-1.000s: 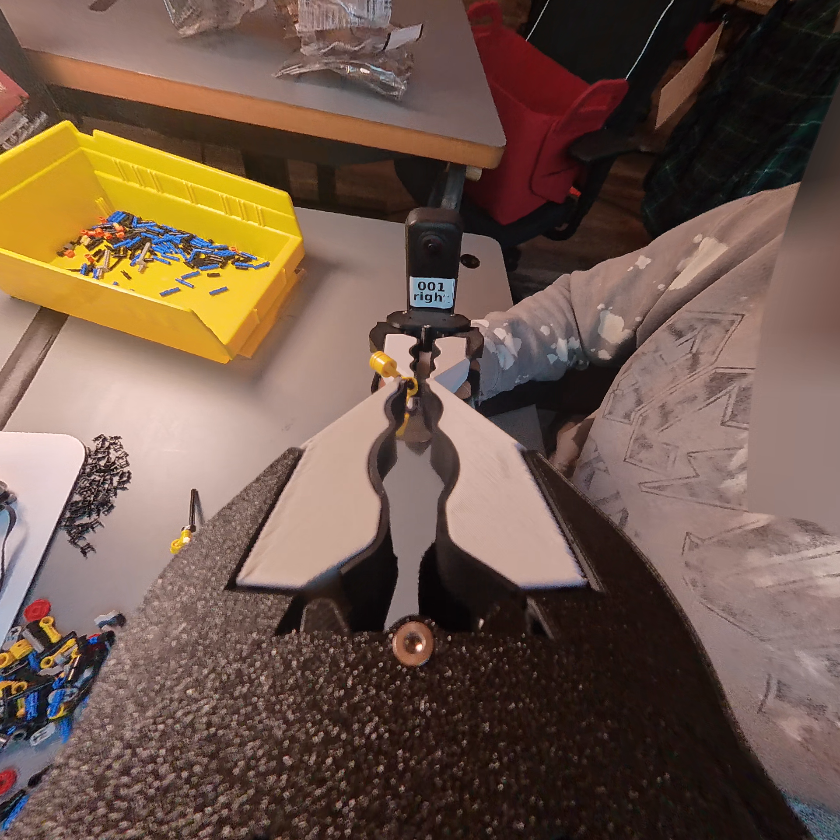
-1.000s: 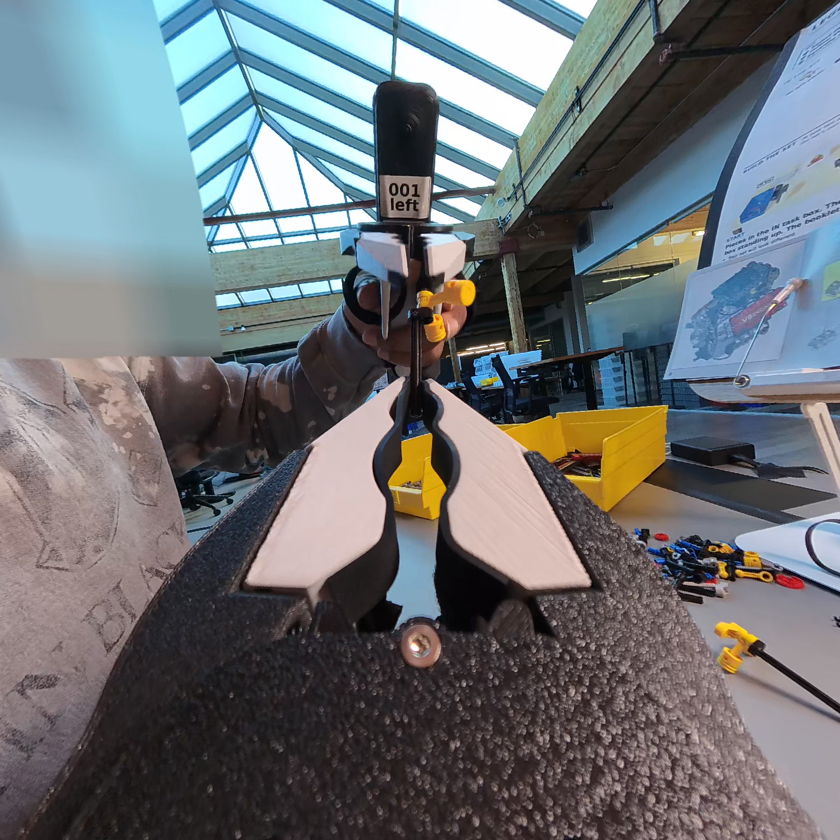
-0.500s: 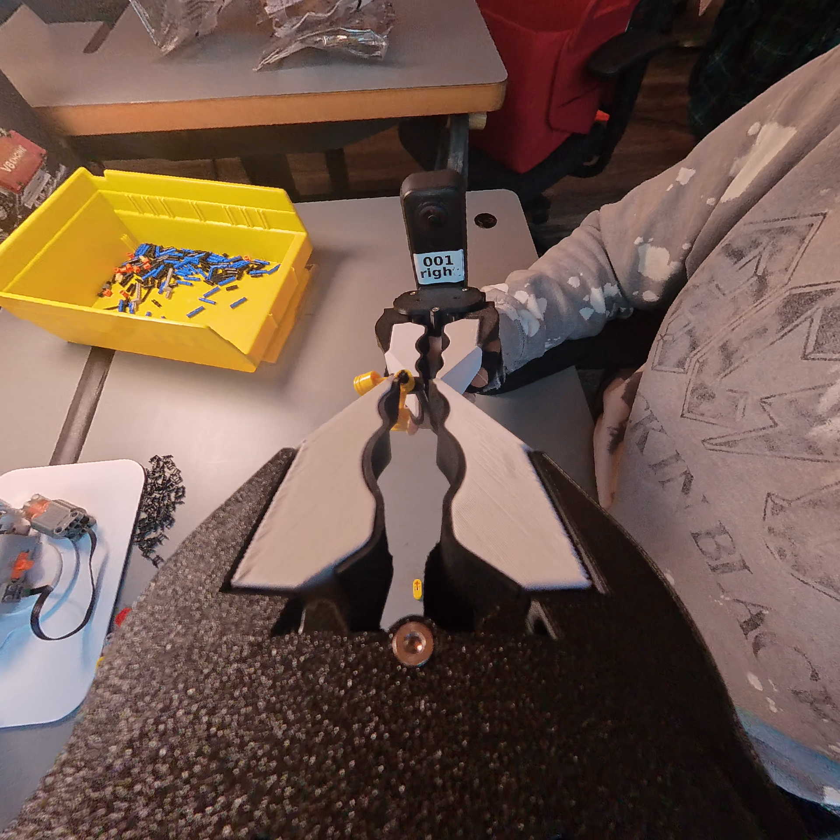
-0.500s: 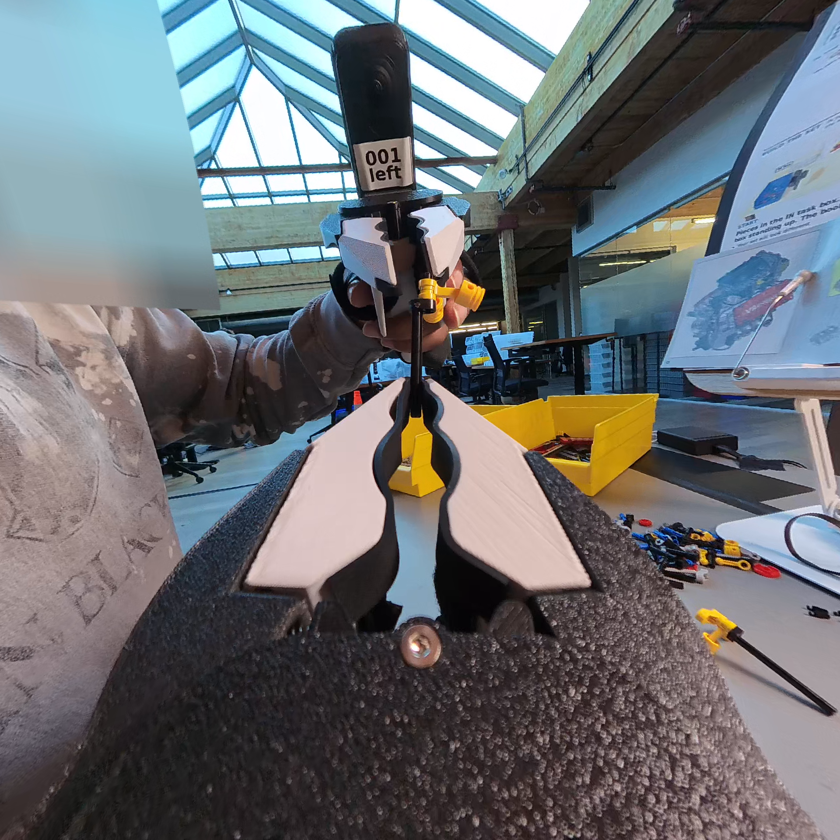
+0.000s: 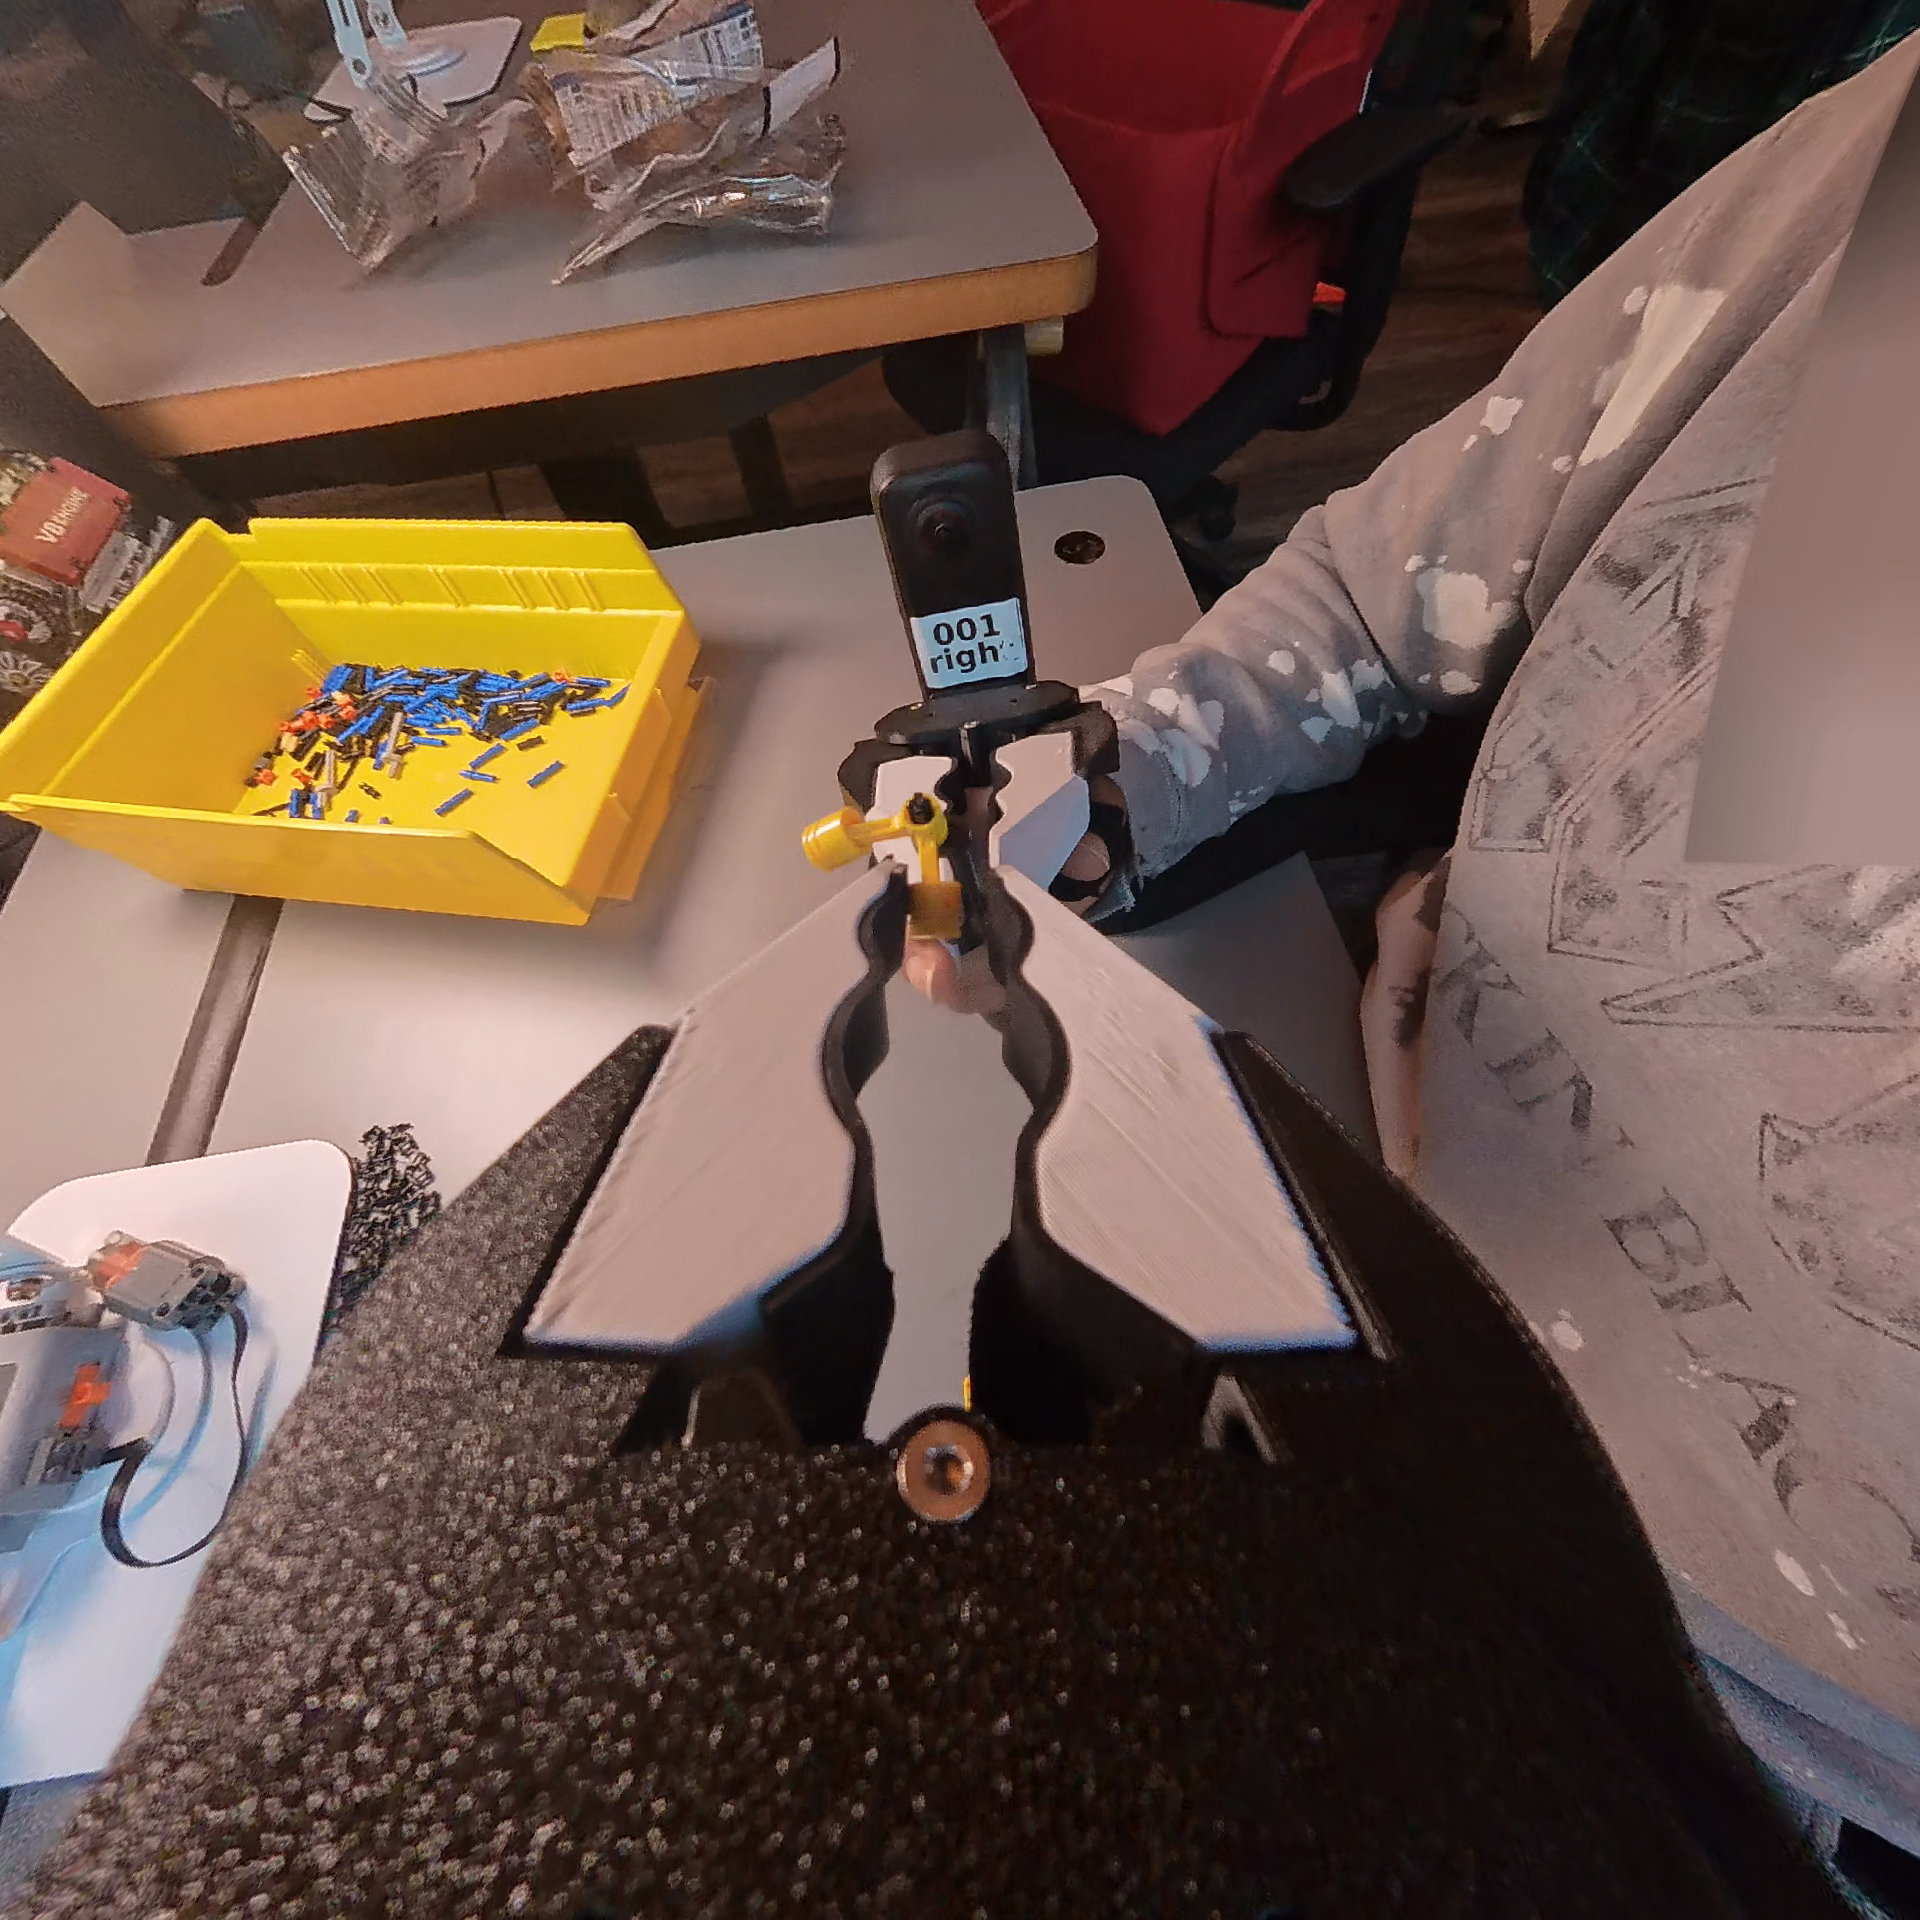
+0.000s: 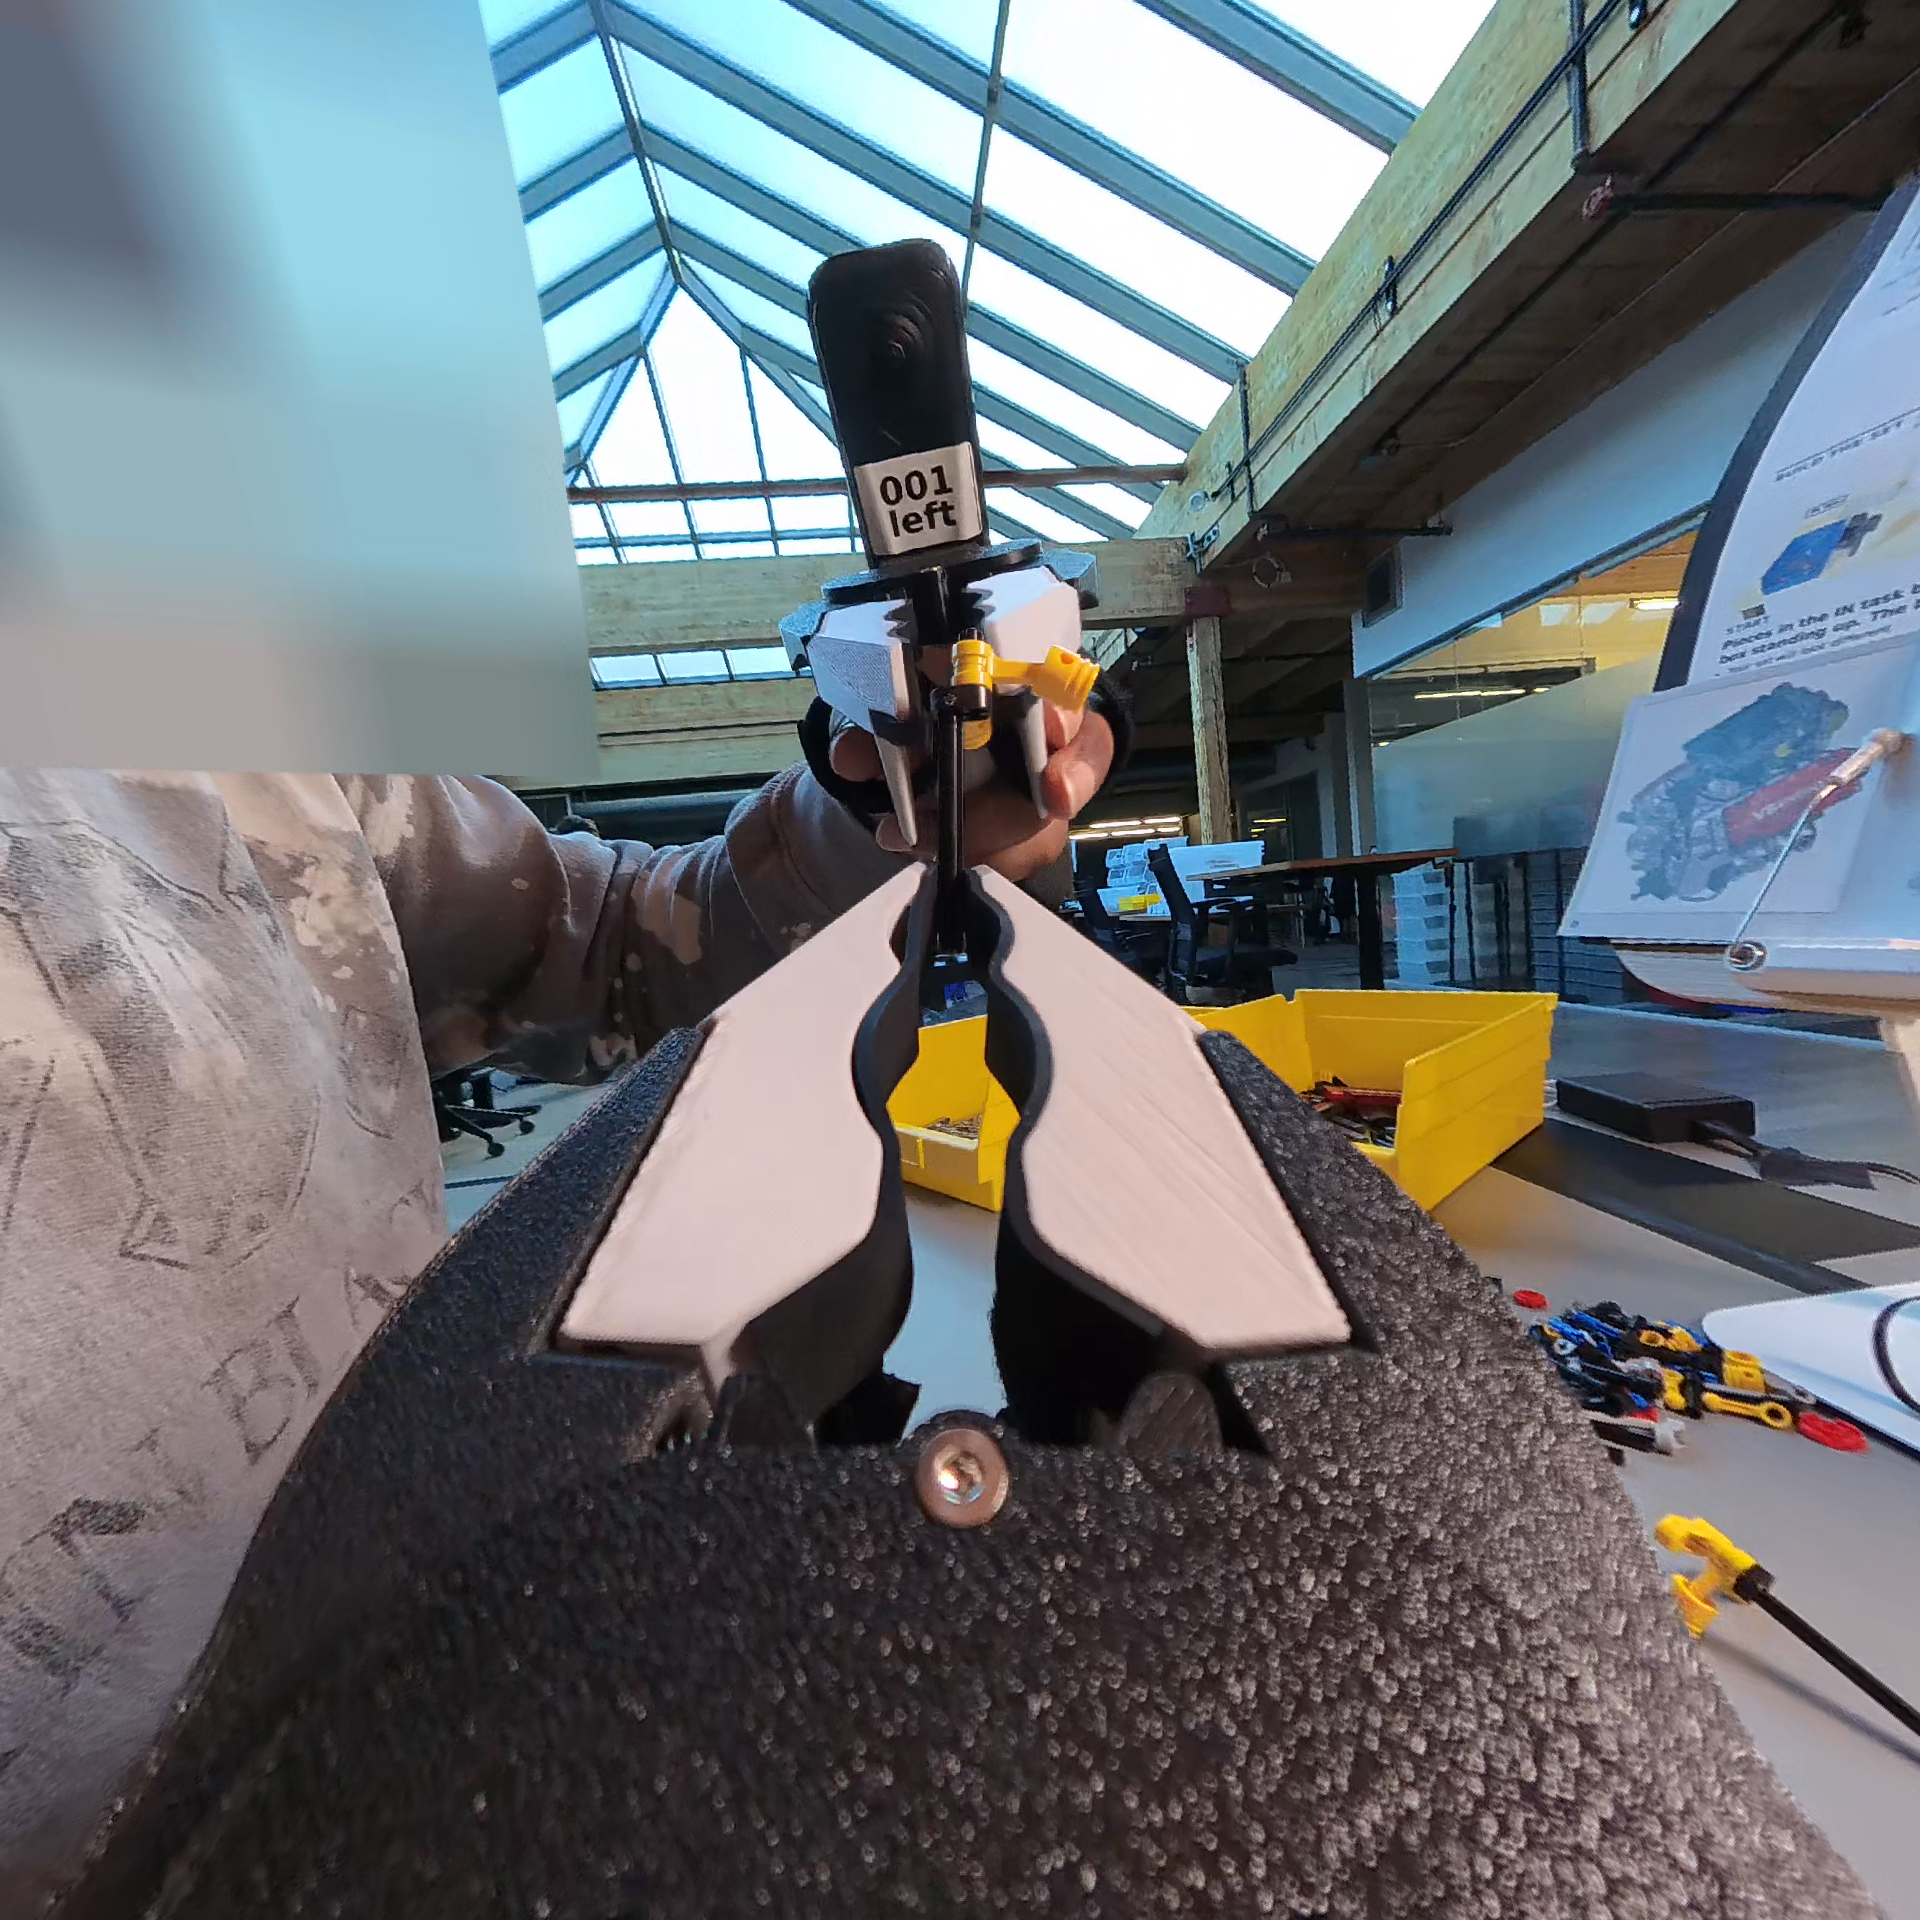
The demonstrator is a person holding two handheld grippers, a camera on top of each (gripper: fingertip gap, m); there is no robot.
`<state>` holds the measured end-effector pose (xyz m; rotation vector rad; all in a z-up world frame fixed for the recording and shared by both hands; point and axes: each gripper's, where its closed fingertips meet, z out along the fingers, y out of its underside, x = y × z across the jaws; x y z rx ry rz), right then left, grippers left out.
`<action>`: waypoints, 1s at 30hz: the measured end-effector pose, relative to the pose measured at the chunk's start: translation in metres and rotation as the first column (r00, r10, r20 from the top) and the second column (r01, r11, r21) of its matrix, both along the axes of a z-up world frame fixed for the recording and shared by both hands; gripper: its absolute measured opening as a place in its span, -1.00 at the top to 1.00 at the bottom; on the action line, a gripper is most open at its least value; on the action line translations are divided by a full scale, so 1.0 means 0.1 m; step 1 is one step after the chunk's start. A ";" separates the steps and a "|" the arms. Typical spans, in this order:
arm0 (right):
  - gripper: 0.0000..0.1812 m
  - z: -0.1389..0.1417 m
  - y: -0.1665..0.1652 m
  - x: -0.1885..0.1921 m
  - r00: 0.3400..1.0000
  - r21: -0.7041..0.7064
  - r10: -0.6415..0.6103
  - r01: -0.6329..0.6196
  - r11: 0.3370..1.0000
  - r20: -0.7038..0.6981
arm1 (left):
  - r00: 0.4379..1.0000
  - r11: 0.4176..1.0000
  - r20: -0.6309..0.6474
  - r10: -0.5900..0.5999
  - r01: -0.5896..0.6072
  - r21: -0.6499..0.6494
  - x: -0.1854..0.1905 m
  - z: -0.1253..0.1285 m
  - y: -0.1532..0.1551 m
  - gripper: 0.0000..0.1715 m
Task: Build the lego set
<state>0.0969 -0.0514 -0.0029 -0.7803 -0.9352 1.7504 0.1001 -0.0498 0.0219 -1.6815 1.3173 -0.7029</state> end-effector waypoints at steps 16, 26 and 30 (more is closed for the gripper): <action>0.96 0.03 0.04 0.02 1.000 -0.025 -0.014 0.013 1.000 -0.021 | 0.994 0.995 -0.044 0.098 -0.099 -0.008 0.08 0.05 0.05 0.88; 0.96 0.04 0.03 0.02 1.000 -0.015 -0.016 0.016 1.000 -0.024 | 0.995 0.995 -0.034 0.098 -0.098 0.007 0.06 0.11 0.02 0.85; 0.96 0.04 0.02 0.02 1.000 -0.002 -0.022 0.022 1.000 -0.020 | 0.994 0.994 -0.035 0.104 -0.103 0.021 0.02 0.13 0.01 0.85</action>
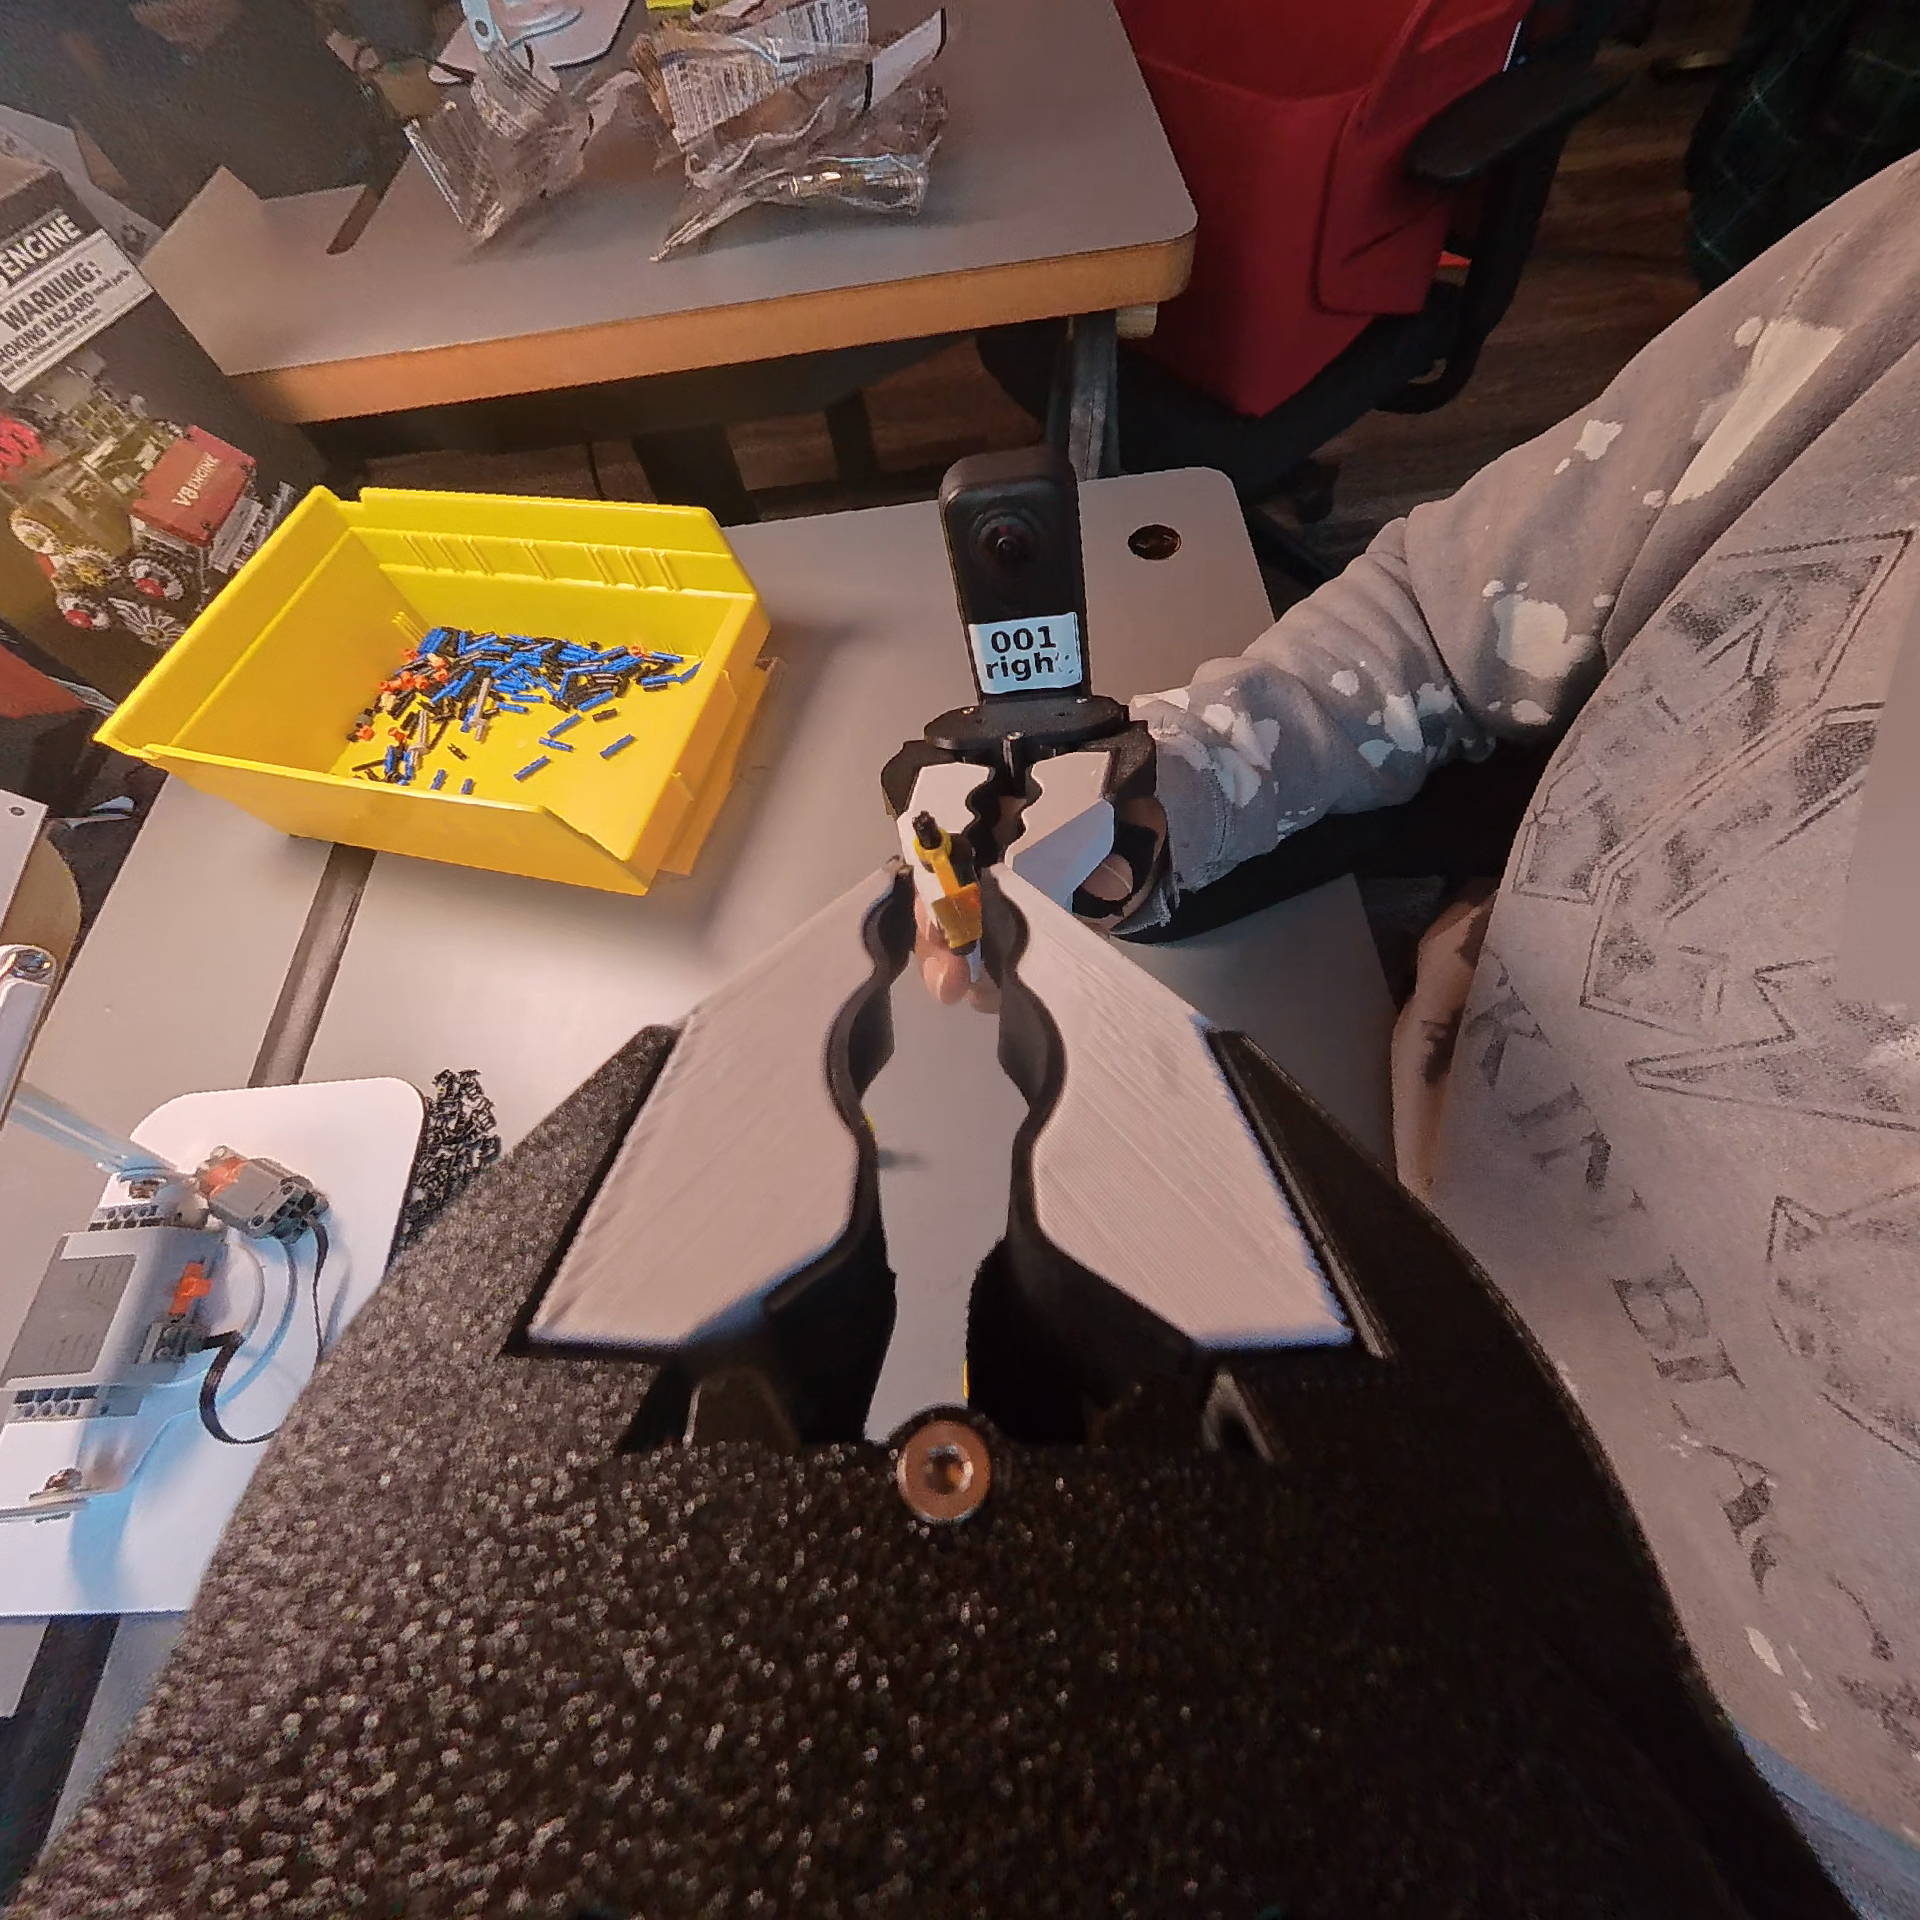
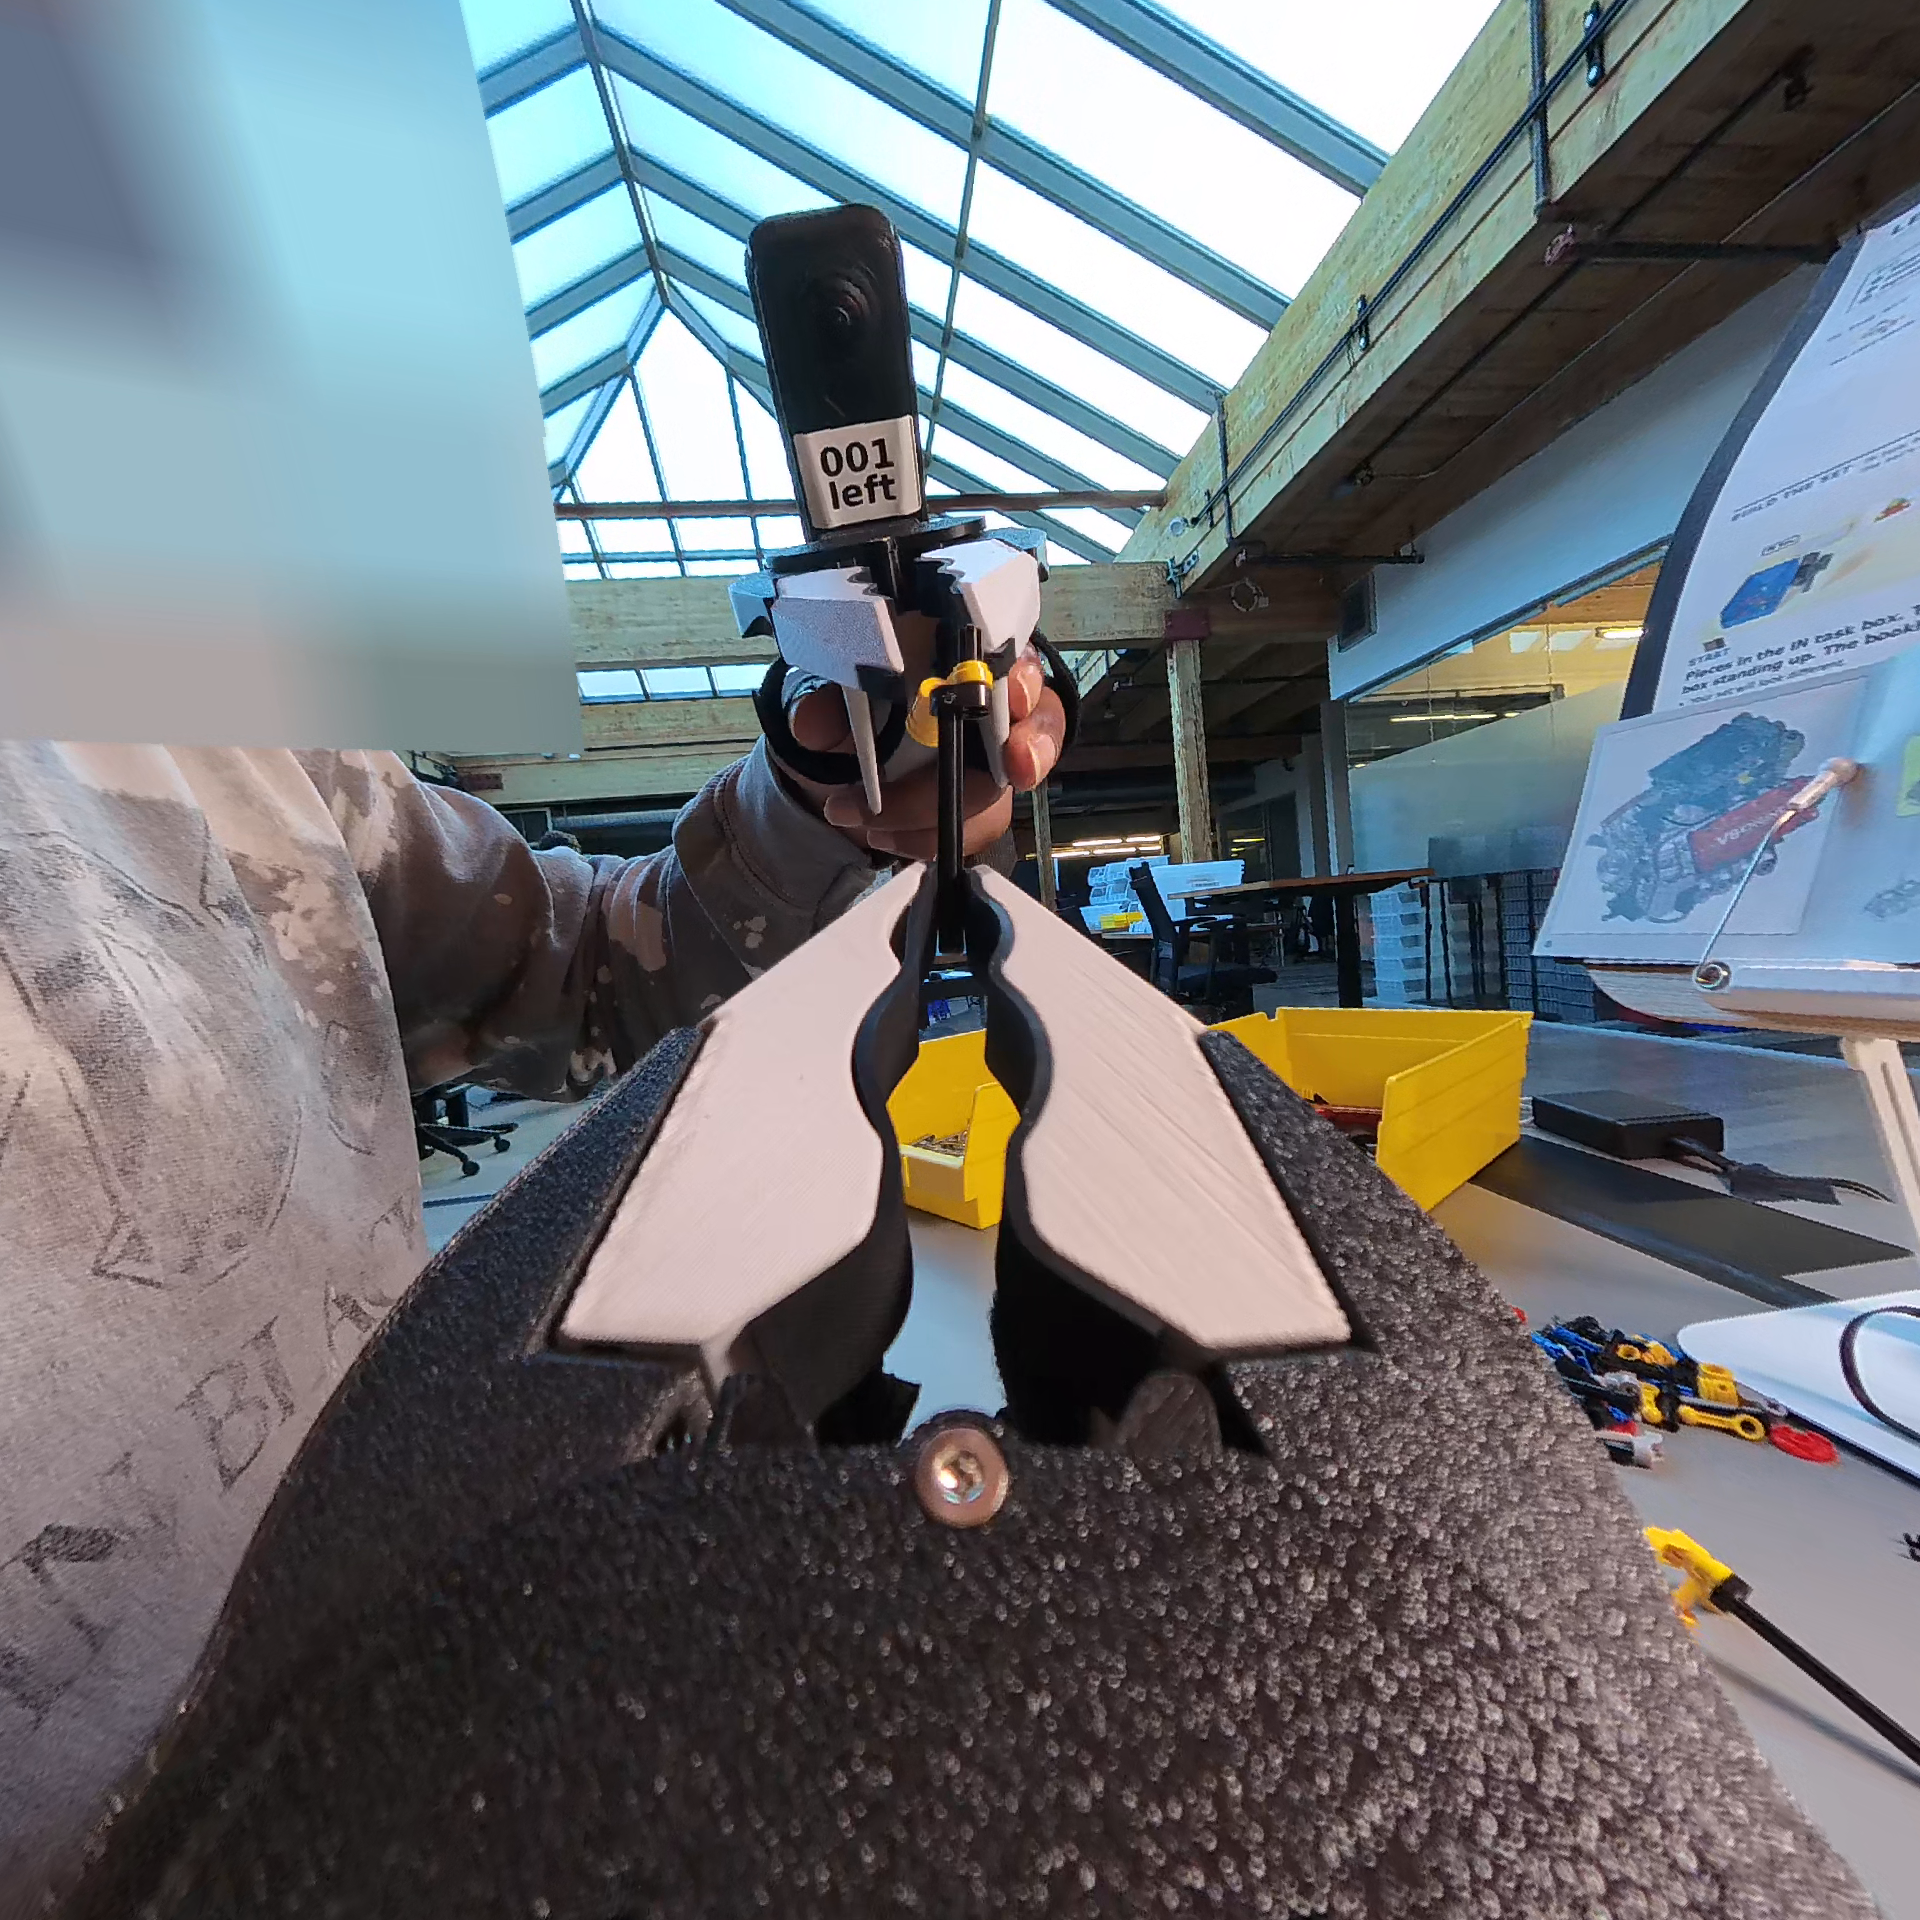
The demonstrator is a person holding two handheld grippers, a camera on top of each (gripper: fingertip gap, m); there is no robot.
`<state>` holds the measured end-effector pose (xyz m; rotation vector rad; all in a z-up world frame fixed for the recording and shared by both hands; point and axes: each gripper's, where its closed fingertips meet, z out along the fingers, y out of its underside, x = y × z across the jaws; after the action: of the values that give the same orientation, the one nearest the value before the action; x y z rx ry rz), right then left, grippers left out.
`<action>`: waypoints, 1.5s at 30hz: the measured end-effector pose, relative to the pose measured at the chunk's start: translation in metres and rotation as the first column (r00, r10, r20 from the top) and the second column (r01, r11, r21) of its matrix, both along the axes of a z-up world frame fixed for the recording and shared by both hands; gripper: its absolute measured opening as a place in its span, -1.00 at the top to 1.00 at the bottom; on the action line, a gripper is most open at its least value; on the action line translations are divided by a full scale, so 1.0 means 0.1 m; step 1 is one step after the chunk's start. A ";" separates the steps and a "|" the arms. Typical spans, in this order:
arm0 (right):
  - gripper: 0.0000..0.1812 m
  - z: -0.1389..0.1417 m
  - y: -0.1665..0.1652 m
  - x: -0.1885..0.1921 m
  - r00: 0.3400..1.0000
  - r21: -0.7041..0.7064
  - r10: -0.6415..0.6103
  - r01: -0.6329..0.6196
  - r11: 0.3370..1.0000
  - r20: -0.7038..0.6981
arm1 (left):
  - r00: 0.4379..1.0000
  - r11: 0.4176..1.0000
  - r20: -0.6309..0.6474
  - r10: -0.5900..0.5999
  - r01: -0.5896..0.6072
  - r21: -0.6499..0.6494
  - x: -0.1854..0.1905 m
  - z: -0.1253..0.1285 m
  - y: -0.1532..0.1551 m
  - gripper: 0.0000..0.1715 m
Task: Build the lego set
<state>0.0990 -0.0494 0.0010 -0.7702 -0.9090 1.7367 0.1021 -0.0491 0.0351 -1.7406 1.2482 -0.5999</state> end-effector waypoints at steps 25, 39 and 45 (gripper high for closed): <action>0.96 0.05 0.57 0.25 0.984 -0.024 -0.180 0.180 0.983 -0.009 | 0.919 0.996 -0.394 0.009 -0.042 -0.075 -0.29 -2.29 1.01 0.82; 0.95 0.11 0.69 0.36 0.982 -0.067 -0.187 0.184 0.981 -0.029 | 0.853 0.975 -0.497 -0.160 0.060 -0.212 -0.23 -2.52 0.96 0.93; 0.95 0.10 0.70 0.36 0.982 -0.067 -0.187 0.185 0.980 -0.025 | 0.965 0.899 -0.202 -0.165 0.063 -0.433 -0.14 -2.28 0.50 0.93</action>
<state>0.1351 0.0210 0.0112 -0.8415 -0.7385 1.6145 0.0877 0.0004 -0.1925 -2.1581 1.4734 -0.7996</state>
